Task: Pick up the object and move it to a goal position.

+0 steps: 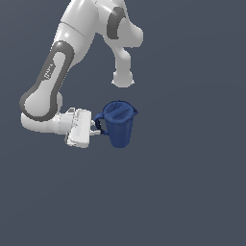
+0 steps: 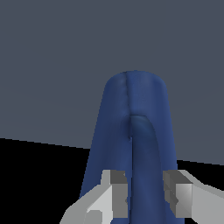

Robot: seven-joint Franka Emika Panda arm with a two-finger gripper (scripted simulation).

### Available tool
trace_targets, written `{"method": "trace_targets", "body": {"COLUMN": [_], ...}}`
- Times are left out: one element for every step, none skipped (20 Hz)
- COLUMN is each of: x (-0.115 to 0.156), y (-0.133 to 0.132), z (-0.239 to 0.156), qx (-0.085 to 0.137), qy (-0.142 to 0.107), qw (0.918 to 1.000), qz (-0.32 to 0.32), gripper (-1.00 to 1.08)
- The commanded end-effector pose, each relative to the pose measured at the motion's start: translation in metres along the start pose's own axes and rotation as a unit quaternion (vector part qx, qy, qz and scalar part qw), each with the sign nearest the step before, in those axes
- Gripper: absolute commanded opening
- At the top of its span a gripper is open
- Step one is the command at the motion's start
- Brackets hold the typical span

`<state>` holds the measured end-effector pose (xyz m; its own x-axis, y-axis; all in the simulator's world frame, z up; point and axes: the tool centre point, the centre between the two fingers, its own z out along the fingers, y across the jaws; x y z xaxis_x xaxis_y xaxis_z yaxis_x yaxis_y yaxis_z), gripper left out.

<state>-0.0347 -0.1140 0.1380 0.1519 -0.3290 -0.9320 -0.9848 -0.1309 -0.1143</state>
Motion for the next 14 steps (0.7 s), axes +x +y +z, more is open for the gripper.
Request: {"method": "trace_targets", "body": {"x": [-0.001,-0.001,-0.001,0.000,0.000,0.000,0.000,0.000,0.001,0.001,0.001,0.001,0.001,0.001], "y": [-0.007,-0.010,-0.014,-0.018,-0.022,-0.026,-0.030,-0.034,-0.039,-0.044,-0.049,-0.054,-0.058,-0.063], "z": [-0.001,-0.001,-0.001,-0.001,-0.002,-0.002,-0.002,-0.002,-0.003,-0.003,-0.003,-0.004,-0.004,-0.004], "qx": [0.000,0.000,0.000,0.000,0.000,0.000,0.000,0.000,0.000,0.000,0.000,0.000,0.000,0.000], "qy": [0.000,0.000,0.000,0.000,0.000,0.000,0.000,0.000,0.000,0.000,0.000,0.000,0.000,0.000], "qw": [1.0000,1.0000,1.0000,1.0000,1.0000,1.0000,1.0000,1.0000,1.0000,1.0000,1.0000,1.0000,1.0000,1.0000], "qz": [-0.001,-0.001,-0.001,-0.001,-0.001,-0.001,-0.001,-0.001,-0.001,-0.001,-0.001,-0.001,-0.001,-0.001], "gripper": [-1.00,-1.00,-1.00,-1.00,-1.00,-1.00,-1.00,-1.00,-1.00,-1.00,-1.00,-1.00,-1.00,-1.00]}}
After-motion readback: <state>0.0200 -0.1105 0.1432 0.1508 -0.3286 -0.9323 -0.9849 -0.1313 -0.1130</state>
